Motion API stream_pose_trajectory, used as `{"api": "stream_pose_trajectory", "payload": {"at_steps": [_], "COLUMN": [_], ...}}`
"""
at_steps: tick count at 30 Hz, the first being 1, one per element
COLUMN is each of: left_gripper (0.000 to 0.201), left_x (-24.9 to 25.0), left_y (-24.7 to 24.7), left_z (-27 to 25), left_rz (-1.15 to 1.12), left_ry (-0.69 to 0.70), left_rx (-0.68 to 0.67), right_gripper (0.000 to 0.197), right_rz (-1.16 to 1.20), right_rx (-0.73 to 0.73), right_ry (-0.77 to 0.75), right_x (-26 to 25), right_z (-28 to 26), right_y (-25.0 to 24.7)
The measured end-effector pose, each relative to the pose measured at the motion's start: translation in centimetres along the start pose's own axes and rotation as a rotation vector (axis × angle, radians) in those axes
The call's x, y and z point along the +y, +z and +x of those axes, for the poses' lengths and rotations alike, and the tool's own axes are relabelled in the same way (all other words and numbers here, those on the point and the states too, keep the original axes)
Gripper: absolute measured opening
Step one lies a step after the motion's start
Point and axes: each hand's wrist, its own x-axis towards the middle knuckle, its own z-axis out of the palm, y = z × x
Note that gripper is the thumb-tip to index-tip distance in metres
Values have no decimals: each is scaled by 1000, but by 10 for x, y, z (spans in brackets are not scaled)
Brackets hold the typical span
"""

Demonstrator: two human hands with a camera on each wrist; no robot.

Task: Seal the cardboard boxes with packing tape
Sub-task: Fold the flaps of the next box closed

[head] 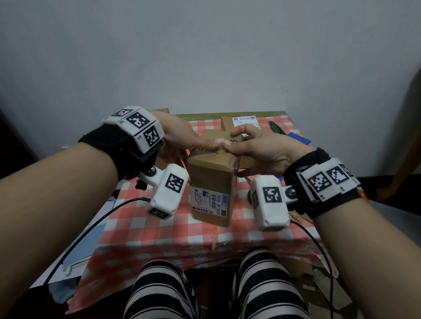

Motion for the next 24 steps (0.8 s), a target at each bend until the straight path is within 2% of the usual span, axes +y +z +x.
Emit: {"api": "stream_pose_trajectory", "payload": {"at_steps": [4, 9, 14, 19, 24], "left_gripper": [92, 78, 57, 51, 59], "left_x": [2, 3, 5, 6, 6], "left_y": [-1, -1, 2, 0, -2], "left_z": [2, 3, 4, 1, -5], "left_rz": [48, -5, -29, 12, 119], "left_ry": [-30, -77, -112, -112, -92], "left_rx": [6, -15, 37, 36, 59], "right_gripper": [6, 9, 10, 16, 23], "right_rz": [-4, -12, -23, -36, -95], "right_rx": [12, 4, 19, 34, 81], "right_ry": [22, 10, 12, 19, 28], "right_x": [1, 3, 2, -1, -3], "right_z": [0, 1, 2, 2, 3], "right_y": [-2, -3, -3, 0, 5]}}
